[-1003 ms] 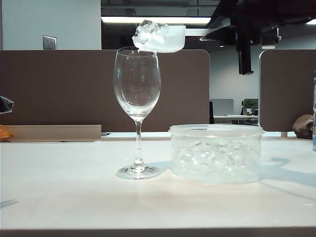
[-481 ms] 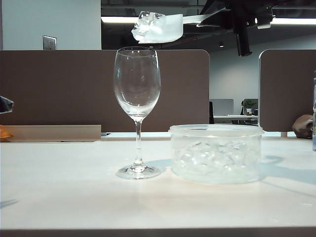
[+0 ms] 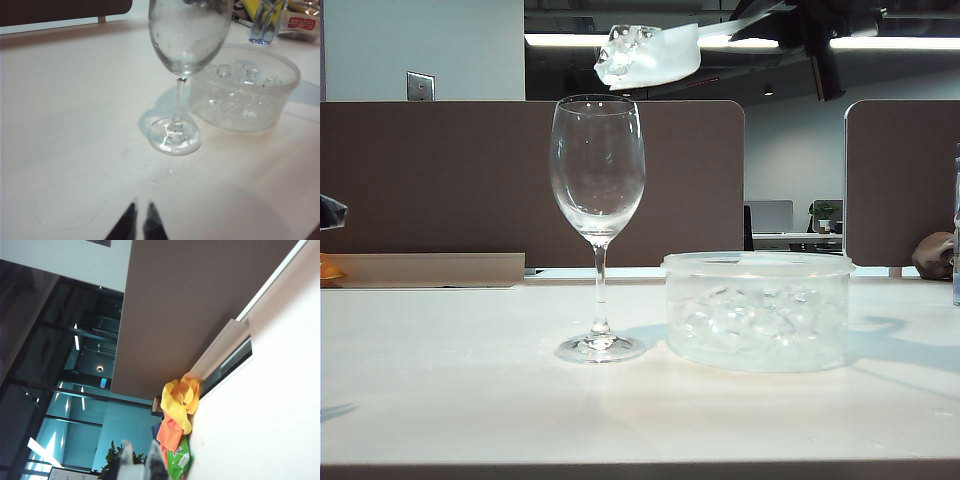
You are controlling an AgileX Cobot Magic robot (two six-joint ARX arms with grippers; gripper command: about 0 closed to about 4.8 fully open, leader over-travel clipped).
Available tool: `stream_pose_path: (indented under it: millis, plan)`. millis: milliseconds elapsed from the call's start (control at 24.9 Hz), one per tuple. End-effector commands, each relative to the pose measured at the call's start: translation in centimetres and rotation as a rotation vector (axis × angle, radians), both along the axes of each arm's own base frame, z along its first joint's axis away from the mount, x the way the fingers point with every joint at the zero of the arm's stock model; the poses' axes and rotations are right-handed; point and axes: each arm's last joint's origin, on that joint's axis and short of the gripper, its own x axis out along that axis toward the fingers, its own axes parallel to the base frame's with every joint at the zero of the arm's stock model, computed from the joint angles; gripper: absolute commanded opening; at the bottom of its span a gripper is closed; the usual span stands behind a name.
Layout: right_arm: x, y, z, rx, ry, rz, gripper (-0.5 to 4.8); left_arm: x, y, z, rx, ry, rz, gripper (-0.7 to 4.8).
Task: Pick up an ice shovel filled with ice cubes and pour the ice from the shovel into the glass.
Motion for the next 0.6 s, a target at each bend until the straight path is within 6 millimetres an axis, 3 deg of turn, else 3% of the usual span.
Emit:
stream_pose_path:
  millis: [40,602]
  plan:
    - [-0.14,-0.06,0.34,-0.006,-0.007,0.001,-0.05,0.00,-0.01,-0.03,-0.001,0.004,-0.003,0.29]
    - [-0.19,-0.03,0.45,-0.009,-0.014,0.016,-0.05,0.00,-0.01,-0.03,-0.001,0.004,-0.003,0.29]
